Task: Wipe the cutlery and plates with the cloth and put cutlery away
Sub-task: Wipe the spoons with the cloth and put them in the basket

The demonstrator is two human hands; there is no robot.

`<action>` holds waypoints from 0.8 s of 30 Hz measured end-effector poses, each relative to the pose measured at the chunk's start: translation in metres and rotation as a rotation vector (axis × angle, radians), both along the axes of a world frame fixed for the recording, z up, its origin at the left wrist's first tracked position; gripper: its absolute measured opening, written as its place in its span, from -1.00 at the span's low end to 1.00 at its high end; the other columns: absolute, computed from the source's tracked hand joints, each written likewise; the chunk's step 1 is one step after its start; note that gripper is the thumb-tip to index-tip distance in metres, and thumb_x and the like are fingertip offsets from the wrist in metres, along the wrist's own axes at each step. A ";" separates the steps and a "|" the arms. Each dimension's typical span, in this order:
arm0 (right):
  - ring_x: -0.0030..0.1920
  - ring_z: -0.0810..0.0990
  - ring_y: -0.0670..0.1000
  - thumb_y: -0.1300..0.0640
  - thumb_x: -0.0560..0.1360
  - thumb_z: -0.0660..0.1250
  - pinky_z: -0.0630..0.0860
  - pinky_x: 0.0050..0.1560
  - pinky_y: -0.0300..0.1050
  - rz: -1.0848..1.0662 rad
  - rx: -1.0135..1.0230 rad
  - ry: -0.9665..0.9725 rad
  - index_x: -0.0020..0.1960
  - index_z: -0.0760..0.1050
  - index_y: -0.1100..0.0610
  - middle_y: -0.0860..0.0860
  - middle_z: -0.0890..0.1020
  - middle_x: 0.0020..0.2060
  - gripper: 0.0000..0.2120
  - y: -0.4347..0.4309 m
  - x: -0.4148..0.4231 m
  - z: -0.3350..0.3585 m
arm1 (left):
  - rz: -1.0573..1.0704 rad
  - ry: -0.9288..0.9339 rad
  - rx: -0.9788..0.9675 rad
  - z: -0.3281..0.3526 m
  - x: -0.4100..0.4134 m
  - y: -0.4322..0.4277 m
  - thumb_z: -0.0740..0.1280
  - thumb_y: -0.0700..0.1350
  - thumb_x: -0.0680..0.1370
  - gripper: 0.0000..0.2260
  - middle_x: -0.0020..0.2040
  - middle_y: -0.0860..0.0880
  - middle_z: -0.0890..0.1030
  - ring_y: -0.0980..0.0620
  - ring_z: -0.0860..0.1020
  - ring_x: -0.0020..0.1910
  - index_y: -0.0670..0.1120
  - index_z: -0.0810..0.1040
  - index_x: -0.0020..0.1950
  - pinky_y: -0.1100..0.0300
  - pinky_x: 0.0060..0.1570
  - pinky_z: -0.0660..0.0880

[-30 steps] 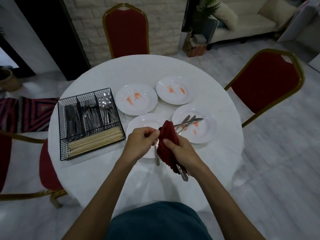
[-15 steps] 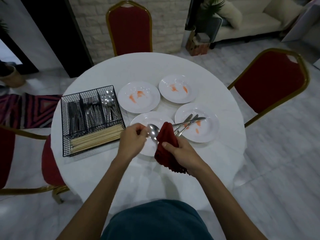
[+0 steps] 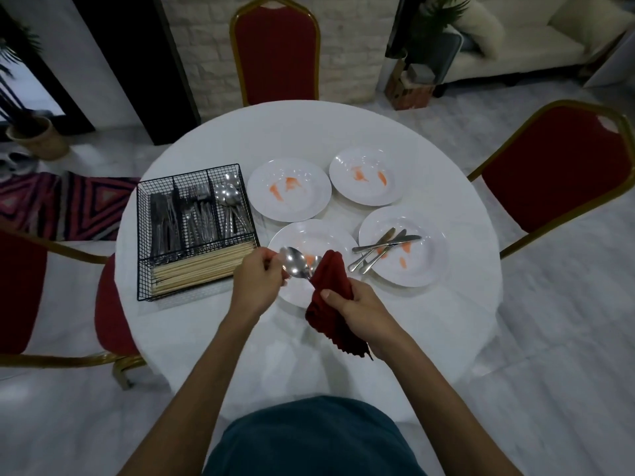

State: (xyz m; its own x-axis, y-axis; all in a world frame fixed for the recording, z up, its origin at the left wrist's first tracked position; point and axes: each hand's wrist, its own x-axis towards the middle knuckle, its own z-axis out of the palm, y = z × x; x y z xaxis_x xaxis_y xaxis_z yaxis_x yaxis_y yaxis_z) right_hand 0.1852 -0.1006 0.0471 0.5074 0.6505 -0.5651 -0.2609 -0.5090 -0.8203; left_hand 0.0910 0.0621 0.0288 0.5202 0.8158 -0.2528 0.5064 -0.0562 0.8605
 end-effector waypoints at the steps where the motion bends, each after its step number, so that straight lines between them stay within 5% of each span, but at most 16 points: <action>1: -0.32 0.70 0.13 0.08 0.65 0.32 0.60 -0.30 0.03 -0.004 -0.004 -0.007 0.20 0.51 0.14 0.21 0.74 -0.17 -0.82 0.003 0.000 -0.001 | -0.054 0.009 -0.025 -0.002 0.001 -0.005 0.28 -0.09 0.65 -0.82 -0.28 -0.02 0.69 0.10 0.65 -0.37 -0.15 0.56 -0.09 0.16 -0.26 0.55; 4: -0.32 0.72 0.07 0.08 0.66 0.30 0.61 -0.33 -0.06 -0.002 -0.014 -0.006 0.24 0.50 0.15 0.19 0.74 -0.14 -0.79 0.006 -0.003 -0.005 | -0.154 0.052 -0.052 -0.005 0.002 -0.006 0.31 -0.10 0.63 -0.83 -0.31 -0.01 0.70 0.13 0.66 -0.39 -0.15 0.59 -0.08 0.18 -0.24 0.54; 12: -0.31 0.70 0.13 0.07 0.65 0.32 0.61 -0.33 0.02 -0.030 -0.018 0.000 0.16 0.52 0.10 0.19 0.74 -0.14 -0.86 0.013 0.000 -0.012 | 0.140 -0.081 -0.156 -0.008 0.003 0.013 0.32 -0.07 0.63 -0.83 -0.17 -0.09 0.70 0.05 0.63 -0.33 -0.15 0.60 -0.03 0.09 -0.19 0.56; 17: -0.33 0.71 0.14 0.10 0.64 0.32 0.57 -0.37 -0.07 -0.065 -0.017 -0.045 0.20 0.53 0.13 0.18 0.73 -0.19 -0.83 0.032 0.004 -0.023 | -0.070 -0.077 -0.410 -0.020 0.007 -0.020 0.32 -0.09 0.64 -0.79 -0.24 -0.12 0.68 -0.01 0.64 -0.30 -0.19 0.66 -0.07 0.17 -0.29 0.58; 24: -0.27 0.73 0.20 0.09 0.66 0.31 0.62 -0.34 0.02 -0.025 -0.067 -0.008 0.23 0.54 0.15 0.18 0.75 -0.19 -0.80 0.049 0.007 -0.029 | -0.016 -0.057 -0.465 -0.034 0.016 0.015 0.32 -0.19 0.61 -0.88 -0.22 -0.07 0.66 0.04 0.63 -0.30 -0.19 0.60 -0.07 0.21 -0.28 0.53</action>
State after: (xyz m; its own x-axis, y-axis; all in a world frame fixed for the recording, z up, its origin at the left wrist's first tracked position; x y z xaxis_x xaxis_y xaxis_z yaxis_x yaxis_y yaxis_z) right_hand 0.1923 -0.0521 0.0182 0.5280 0.5982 -0.6028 -0.2680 -0.5562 -0.7867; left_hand 0.1070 0.0771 -0.0049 0.5557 0.6146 -0.5600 0.4595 0.3343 0.8229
